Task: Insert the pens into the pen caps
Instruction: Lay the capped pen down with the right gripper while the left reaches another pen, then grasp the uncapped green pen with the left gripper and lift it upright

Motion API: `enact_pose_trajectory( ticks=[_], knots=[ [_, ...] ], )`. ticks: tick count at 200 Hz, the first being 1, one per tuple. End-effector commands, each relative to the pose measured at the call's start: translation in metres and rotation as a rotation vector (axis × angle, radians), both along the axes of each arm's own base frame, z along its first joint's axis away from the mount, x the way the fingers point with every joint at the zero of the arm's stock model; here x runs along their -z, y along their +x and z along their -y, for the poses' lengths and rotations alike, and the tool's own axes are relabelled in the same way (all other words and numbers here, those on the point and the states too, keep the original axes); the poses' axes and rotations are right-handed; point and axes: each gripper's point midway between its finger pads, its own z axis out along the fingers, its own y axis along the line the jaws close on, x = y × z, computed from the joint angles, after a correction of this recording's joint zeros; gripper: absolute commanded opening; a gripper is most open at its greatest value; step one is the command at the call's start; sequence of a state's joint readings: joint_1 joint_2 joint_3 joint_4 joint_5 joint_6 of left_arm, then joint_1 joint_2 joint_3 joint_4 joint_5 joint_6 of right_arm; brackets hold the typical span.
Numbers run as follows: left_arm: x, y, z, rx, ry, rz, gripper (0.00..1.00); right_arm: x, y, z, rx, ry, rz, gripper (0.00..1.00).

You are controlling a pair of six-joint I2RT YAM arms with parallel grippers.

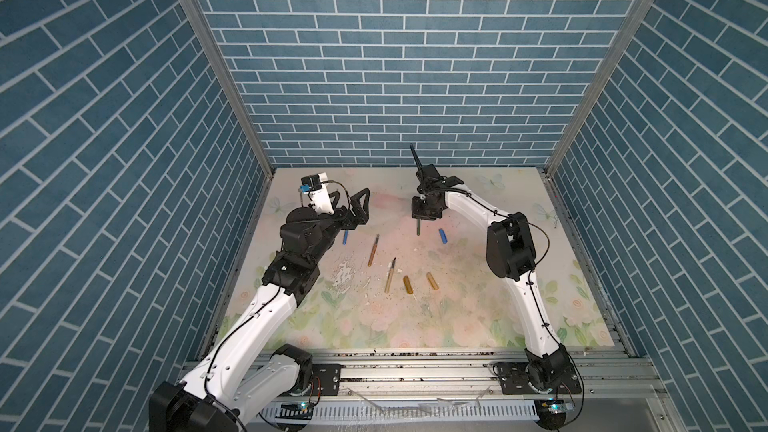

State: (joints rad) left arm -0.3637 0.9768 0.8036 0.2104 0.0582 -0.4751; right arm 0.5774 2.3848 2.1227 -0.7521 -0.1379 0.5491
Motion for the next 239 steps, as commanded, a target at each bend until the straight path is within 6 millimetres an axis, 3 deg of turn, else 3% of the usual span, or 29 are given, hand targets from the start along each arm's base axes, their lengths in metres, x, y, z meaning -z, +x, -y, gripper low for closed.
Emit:
enact_pose_trajectory(
  ticks=[1,14,31,50,63,90,119,142,169,208,239],
  knots=[
    [0.009,0.004,-0.035,-0.190,0.041,-0.058,1.00,-0.063,-0.008,0.012,-0.012,0.023,0.112,0.36],
    [0.015,0.004,-0.049,-0.260,0.095,-0.088,0.99,-0.078,-0.026,0.020,-0.025,0.043,0.150,0.35],
    [0.036,0.008,-0.077,-0.333,0.135,-0.242,0.88,-0.085,-0.058,0.030,-0.039,0.066,0.189,0.35],
    [0.087,0.001,-0.134,-0.501,0.134,-0.542,0.85,-0.088,-0.094,0.040,-0.046,0.102,0.222,0.34],
    [0.128,-0.015,-0.166,-0.589,0.081,-0.737,0.84,-0.083,-0.117,0.047,-0.051,0.115,0.232,0.33],
    [0.191,-0.039,-0.206,-0.672,-0.009,-0.914,0.82,-0.080,-0.153,0.056,-0.100,0.132,0.246,0.33],
    [0.235,-0.032,-0.214,-0.596,0.028,-1.103,0.67,-0.077,-0.173,0.071,-0.118,0.137,0.273,0.33],
    [0.259,-0.023,-0.212,-0.544,0.061,-1.204,0.58,-0.079,-0.180,0.070,-0.141,0.178,0.292,0.32],
    [0.288,-0.028,-0.210,-0.511,0.095,-1.311,0.52,-0.073,-0.185,0.068,-0.168,0.195,0.294,0.30],
    [0.318,-0.035,-0.203,-0.449,0.172,-1.415,0.48,-0.063,-0.187,0.070,-0.172,0.183,0.288,0.28],
    [0.327,-0.034,-0.202,-0.423,0.231,-1.460,0.41,-0.060,-0.187,0.074,-0.162,0.167,0.291,0.26]
  ],
)
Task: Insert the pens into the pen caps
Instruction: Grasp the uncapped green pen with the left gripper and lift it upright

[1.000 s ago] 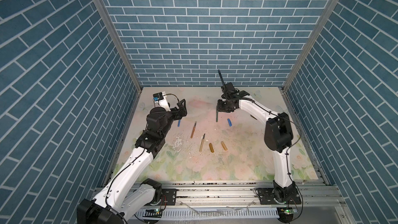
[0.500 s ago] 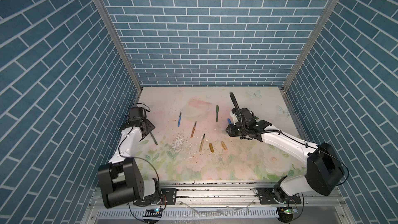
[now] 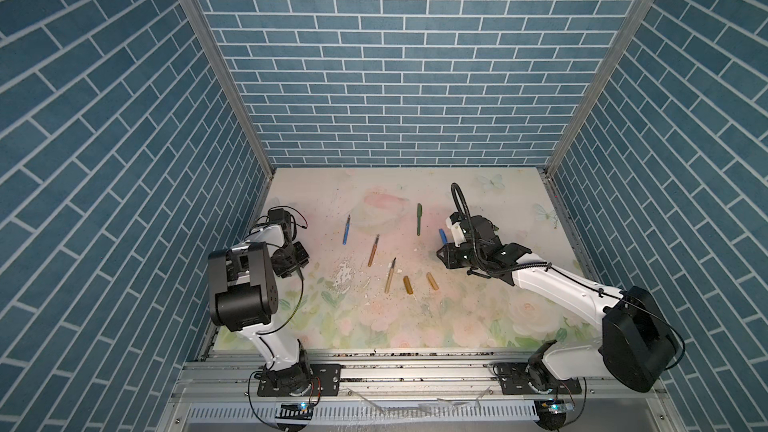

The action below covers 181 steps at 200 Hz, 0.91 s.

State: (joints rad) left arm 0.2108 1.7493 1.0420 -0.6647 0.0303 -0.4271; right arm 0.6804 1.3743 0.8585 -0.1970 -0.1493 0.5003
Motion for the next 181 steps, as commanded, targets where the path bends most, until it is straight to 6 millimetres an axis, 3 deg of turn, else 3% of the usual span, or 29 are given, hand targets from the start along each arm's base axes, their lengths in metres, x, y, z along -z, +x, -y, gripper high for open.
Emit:
enact_pose_trajectory(
  ticks=[1,73,106,181],
  knots=[
    [0.004,-0.003,0.001,0.056,0.012,-0.059,0.40,-0.003,0.001,0.000,-0.010,0.002,0.032,0.26],
    [0.010,-0.007,0.003,0.091,0.033,-0.099,0.14,-0.004,0.001,0.002,-0.002,0.001,0.040,0.24],
    [0.004,-0.004,0.011,0.151,0.078,-0.108,0.11,-0.003,0.001,0.003,0.002,-0.001,0.040,0.24],
    [-0.034,0.014,0.066,0.347,0.124,0.031,0.06,-0.006,0.001,0.003,0.012,0.034,0.061,0.24]
  ],
)
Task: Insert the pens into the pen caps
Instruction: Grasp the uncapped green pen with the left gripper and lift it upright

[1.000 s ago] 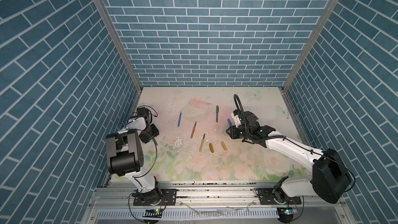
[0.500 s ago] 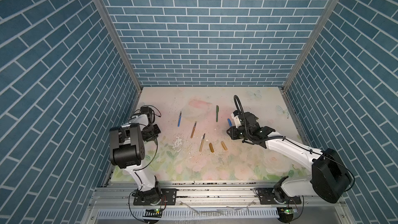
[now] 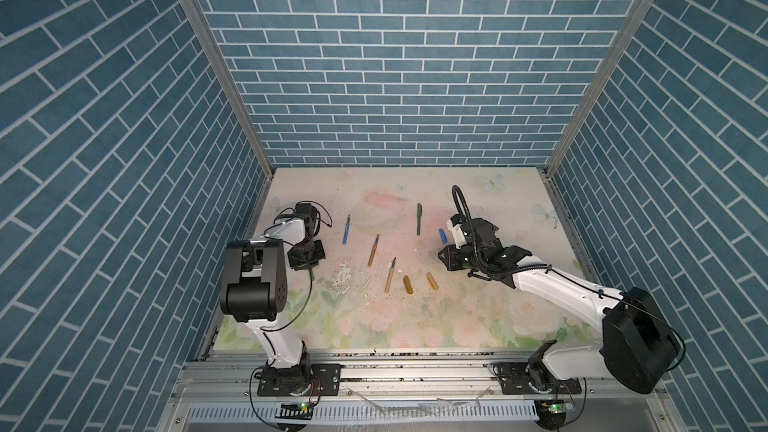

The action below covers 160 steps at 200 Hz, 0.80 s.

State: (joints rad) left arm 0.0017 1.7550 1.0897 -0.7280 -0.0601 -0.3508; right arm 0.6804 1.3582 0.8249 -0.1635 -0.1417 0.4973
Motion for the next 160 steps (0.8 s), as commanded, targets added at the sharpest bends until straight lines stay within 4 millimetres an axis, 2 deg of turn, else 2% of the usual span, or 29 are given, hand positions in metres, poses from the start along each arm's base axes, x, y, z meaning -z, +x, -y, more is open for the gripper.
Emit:
enact_pose_trajectory(
  ticks=[1,42,100,129,160],
  knots=[
    [-0.025,0.006,0.016,0.080,0.018,0.067,0.06,-0.009,0.002,0.000,0.009,0.031,0.043,0.24],
    [-0.053,0.018,0.067,0.241,-0.029,0.174,0.05,-0.008,0.003,-0.005,0.009,0.074,0.054,0.24],
    [-0.118,0.037,0.167,0.508,-0.216,0.445,0.02,-0.031,0.000,-0.022,-0.015,0.222,0.051,0.27],
    [-0.152,0.040,0.225,0.655,-0.383,0.581,0.02,-0.052,-0.003,-0.029,-0.026,0.306,0.055,0.35],
    [-0.197,0.039,0.279,0.789,-0.596,0.756,0.02,-0.091,-0.003,-0.027,-0.003,0.404,0.116,0.43]
  ],
)
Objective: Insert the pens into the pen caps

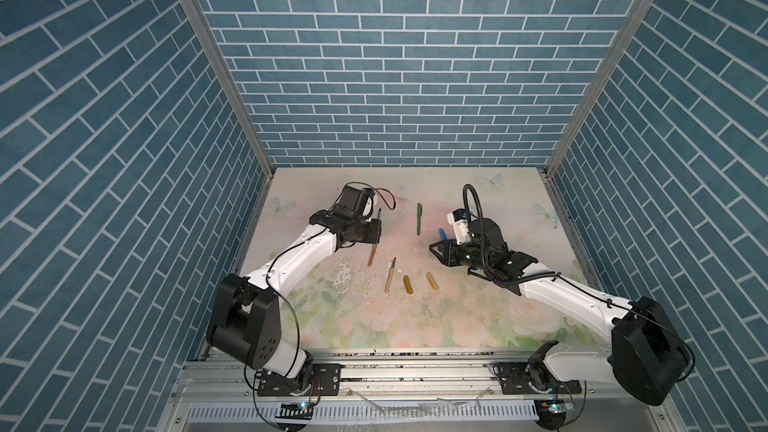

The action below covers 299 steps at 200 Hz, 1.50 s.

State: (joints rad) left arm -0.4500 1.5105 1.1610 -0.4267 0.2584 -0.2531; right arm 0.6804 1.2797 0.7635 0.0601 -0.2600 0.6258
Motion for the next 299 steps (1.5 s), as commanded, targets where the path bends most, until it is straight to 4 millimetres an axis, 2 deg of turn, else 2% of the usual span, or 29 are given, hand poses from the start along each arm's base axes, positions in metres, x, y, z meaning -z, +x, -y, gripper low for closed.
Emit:
enact_pose_trajectory(
  ticks=[1,17,31,66,101,138,179,197,223,277,285,299],
  knots=[
    [-0.058,0.005,0.049,0.166,-0.223,0.170,0.02,-0.046,-0.001,-0.003,0.015,0.139,0.059,0.43],
    [-0.074,0.002,0.067,0.231,-0.313,0.217,0.01,-0.068,-0.003,-0.001,0.024,0.183,0.097,0.47],
    [-0.081,-0.002,0.077,0.275,-0.384,0.223,0.01,-0.083,-0.003,0.000,0.026,0.210,0.123,0.50],
    [-0.082,-0.016,0.083,0.314,-0.456,0.217,0.00,-0.110,-0.003,-0.001,0.021,0.249,0.155,0.52],
    [-0.093,-0.022,0.088,0.325,-0.515,0.210,0.00,-0.123,0.009,-0.011,0.008,0.227,0.168,0.54],
    [-0.098,-0.040,0.096,0.380,-0.500,0.233,0.00,-0.140,0.023,-0.027,-0.015,0.237,0.190,0.54],
    [-0.109,-0.048,0.094,0.392,-0.483,0.281,0.00,-0.141,0.037,-0.040,-0.024,0.222,0.173,0.52],
    [-0.113,-0.049,0.093,0.398,-0.483,0.289,0.00,-0.137,0.040,-0.043,-0.022,0.216,0.162,0.49],
    [-0.113,-0.049,0.093,0.396,-0.484,0.291,0.00,-0.134,0.041,-0.048,-0.040,0.225,0.146,0.31],
    [-0.110,-0.047,0.097,0.403,-0.498,0.269,0.01,-0.127,0.039,-0.052,-0.052,0.242,0.115,0.05],
    [-0.110,-0.048,0.097,0.405,-0.501,0.263,0.06,-0.127,0.039,-0.051,-0.048,0.242,0.116,0.03],
    [-0.109,-0.050,0.098,0.417,-0.500,0.251,0.29,-0.129,0.040,-0.047,-0.033,0.227,0.133,0.02]
  ],
)
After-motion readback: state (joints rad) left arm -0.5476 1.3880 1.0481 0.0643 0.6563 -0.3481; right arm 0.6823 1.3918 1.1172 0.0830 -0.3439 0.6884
